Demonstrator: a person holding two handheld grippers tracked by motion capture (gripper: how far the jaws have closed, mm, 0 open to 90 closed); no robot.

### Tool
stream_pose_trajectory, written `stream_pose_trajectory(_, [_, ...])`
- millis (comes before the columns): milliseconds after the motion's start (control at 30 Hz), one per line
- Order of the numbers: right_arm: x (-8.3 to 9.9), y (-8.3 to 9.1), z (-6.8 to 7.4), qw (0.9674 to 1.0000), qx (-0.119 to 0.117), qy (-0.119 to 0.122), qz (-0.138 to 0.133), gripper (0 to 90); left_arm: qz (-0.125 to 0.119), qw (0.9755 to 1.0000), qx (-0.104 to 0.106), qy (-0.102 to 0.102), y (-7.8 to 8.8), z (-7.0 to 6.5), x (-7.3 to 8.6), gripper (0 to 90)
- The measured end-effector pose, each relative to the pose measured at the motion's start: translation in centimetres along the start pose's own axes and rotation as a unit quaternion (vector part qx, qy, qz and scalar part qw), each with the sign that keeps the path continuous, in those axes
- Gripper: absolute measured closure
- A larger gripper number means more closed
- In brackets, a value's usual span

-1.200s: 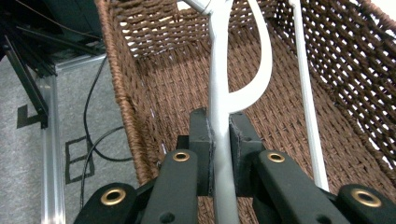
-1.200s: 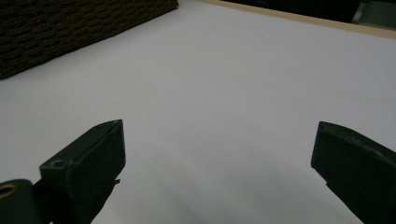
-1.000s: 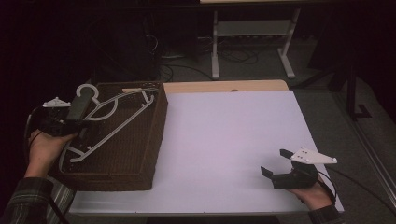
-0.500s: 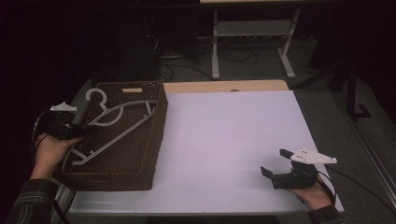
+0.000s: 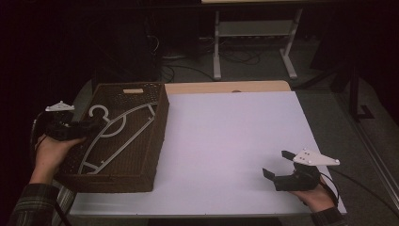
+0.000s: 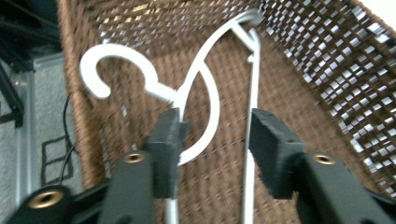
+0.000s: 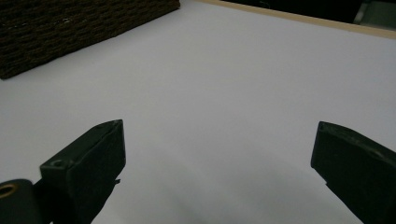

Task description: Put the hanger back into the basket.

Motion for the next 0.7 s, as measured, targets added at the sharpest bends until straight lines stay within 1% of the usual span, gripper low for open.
stream_pose_trajectory(67, [-0.1, 0.0, 0.0, 1.0000, 0.000, -0.001, -0.001, 2.7, -0.007, 1.0000, 0.005, -0.001, 0.2, -0.6, -0.4, 41.9])
stream_pose_trajectory(100, [-0.1, 0.0, 0.0, 1.0000, 0.001, -0.001, -0.001, 2.7, -0.007, 1.0000, 0.005, -0.001, 0.2, -0.6, -0.4, 38.6])
stream_pose_trajectory(133, [-0.1, 0.0, 0.0, 1.0000, 0.000, -0.001, -0.001, 2.7, -0.015, 0.9998, 0.014, -0.004, 0.3, -1.5, -0.8, 35.8])
stream_pose_trajectory(200, [-0.1, 0.0, 0.0, 1.0000, 0.002, -0.001, 0.000, 2.7, -0.022, 0.9995, 0.020, -0.008, 0.3, -2.4, -1.2, 30.3])
stream_pose_trajectory(333, [-0.1, 0.1, 0.0, 1.0000, 0.002, 0.000, -0.002, 2.7, -0.032, 0.9986, 0.035, -0.023, 0.2, -4.3, -2.1, 23.0])
stream_pose_trajectory(367, [-0.1, 0.1, 0.0, 1.0000, 0.002, 0.000, -0.002, 2.7, -0.035, 0.9983, 0.039, -0.027, 0.1, -4.9, -2.3, 21.6])
stream_pose_trajectory(400, [-0.1, 0.1, 0.0, 1.0000, 0.002, 0.000, -0.002, 2.7, -0.035, 0.9983, 0.039, -0.027, 0.1, -4.9, -2.3, 20.4])
stream_pose_trajectory(433, [-0.2, 0.1, 0.0, 1.0000, 0.002, 0.001, -0.003, 2.7, -0.041, 0.9975, 0.046, -0.034, 0.0, -5.9, -2.7, 19.3])
stream_pose_trajectory(500, [-0.2, 0.1, 0.1, 1.0000, 0.002, 0.000, -0.003, 2.7, -0.046, 0.9967, 0.053, -0.041, -0.2, -7.0, -3.1, 17.8])
stream_pose_trajectory(533, [-0.2, 0.1, 0.0, 1.0000, 0.003, 0.001, -0.003, 2.7, -0.046, 0.9967, 0.053, -0.041, -0.2, -7.0, -3.1, 17.3])
stream_pose_trajectory(567, [-0.2, 0.1, 0.0, 1.0000, 0.003, -0.001, -0.003, 2.7, -0.049, 0.9959, 0.060, -0.047, -0.3, -8.0, -3.4, 16.5])
stream_pose_trajectory(600, [-0.2, 0.1, 0.0, 1.0000, 0.003, -0.002, -0.004, 2.7, -0.051, 0.9954, 0.062, -0.052, -0.3, -8.6, -3.6, 16.0])
stream_pose_trajectory(700, [-0.2, 0.1, -0.1, 1.0000, 0.002, -0.002, -0.004, 2.7, -0.057, 0.9941, 0.069, -0.062, -0.4, -10.1, -4.1, 14.3])
Point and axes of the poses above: each handheld gripper's, and its own axes: y roughly backward along the jaws, x roughly out of its underside, z roughly to its left, the point moved 8 cm from there along -y, roughly forward along the jaws, and after that the axes turned 8 degrees about z, right-handed, at the moved point
